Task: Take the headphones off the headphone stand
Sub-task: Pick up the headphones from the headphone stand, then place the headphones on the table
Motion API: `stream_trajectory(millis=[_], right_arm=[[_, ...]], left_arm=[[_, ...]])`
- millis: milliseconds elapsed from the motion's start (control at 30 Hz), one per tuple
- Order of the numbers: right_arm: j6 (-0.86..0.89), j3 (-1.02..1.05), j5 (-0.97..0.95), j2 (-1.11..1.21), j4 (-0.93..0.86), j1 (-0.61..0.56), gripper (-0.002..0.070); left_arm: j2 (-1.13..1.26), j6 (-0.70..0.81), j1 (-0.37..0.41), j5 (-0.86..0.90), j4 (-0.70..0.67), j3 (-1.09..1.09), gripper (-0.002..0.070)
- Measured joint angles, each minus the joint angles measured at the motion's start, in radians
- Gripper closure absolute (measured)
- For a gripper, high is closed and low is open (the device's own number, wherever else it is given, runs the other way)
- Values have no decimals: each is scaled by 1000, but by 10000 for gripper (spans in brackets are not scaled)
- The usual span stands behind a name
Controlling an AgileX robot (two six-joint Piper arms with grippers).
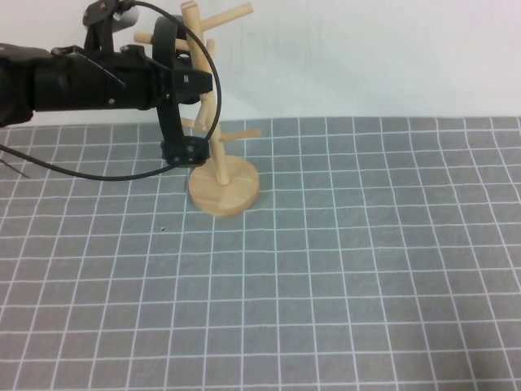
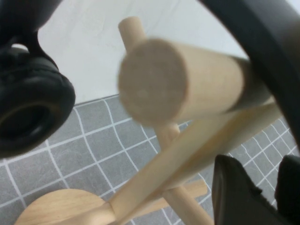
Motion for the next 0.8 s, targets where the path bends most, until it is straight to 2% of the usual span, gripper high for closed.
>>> stream_trajectory(millis=[300, 400, 800], right_arm=[[0, 0, 0, 0, 0, 0, 685], [0, 0, 0, 0, 0, 0, 685], [0, 0, 0, 0, 0, 0, 685]], left_arm=[[-43, -4, 0, 9, 29, 0, 508], [-94, -54, 0, 5, 77, 0, 508], [-228, -368, 0, 25, 456, 0, 509]])
